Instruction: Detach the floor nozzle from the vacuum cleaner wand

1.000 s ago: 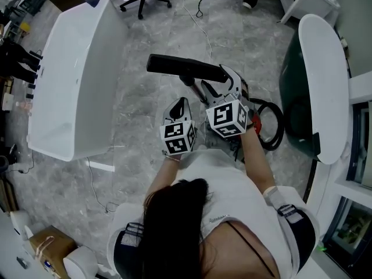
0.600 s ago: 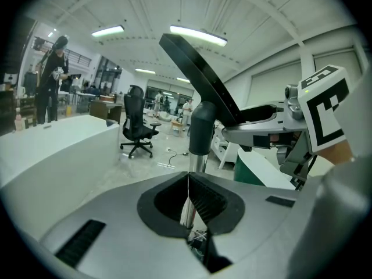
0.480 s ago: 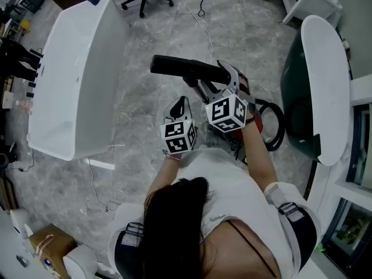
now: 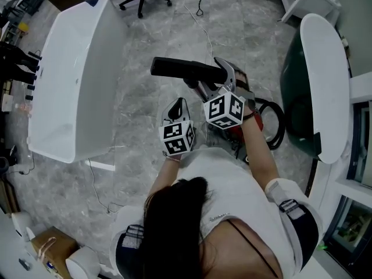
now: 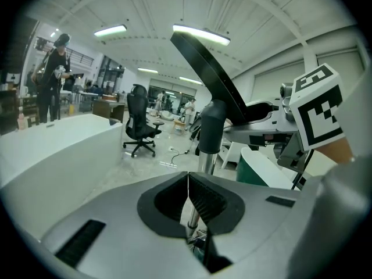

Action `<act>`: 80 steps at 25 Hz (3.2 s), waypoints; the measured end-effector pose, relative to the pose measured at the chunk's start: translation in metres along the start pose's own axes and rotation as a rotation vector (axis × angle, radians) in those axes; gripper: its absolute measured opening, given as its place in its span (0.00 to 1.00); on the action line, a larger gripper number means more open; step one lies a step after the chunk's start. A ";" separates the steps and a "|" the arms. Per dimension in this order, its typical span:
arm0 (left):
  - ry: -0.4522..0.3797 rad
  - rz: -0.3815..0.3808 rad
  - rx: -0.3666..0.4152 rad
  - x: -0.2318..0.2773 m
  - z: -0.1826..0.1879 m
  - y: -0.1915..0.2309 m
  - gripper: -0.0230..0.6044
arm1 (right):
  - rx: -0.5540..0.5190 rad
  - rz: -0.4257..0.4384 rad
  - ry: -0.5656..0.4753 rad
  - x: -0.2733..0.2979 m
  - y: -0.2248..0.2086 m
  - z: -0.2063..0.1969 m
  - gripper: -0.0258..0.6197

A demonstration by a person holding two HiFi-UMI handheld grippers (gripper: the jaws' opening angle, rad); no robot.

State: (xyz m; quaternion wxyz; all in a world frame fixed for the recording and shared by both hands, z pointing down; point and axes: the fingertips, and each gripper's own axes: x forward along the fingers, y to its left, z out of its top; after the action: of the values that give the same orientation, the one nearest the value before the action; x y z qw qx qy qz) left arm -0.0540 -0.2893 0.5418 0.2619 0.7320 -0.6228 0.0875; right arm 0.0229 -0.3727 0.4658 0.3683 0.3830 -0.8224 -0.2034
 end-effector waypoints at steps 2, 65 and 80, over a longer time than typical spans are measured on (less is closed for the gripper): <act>-0.003 0.001 -0.001 0.001 0.001 0.000 0.05 | -0.012 0.001 0.006 0.002 -0.001 -0.001 0.50; -0.023 -0.308 -0.003 0.042 0.008 -0.027 0.37 | -0.101 0.021 0.011 0.013 0.002 0.005 0.39; -0.006 -0.348 0.070 0.071 0.006 -0.044 0.39 | -0.091 0.026 0.017 0.010 0.000 0.002 0.39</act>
State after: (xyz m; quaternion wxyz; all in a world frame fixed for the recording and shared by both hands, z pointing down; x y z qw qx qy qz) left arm 0.0022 -0.3498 0.5570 0.2456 0.8376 -0.4842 0.0605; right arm 0.0173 -0.3802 0.4694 0.3951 0.3567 -0.8141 -0.2323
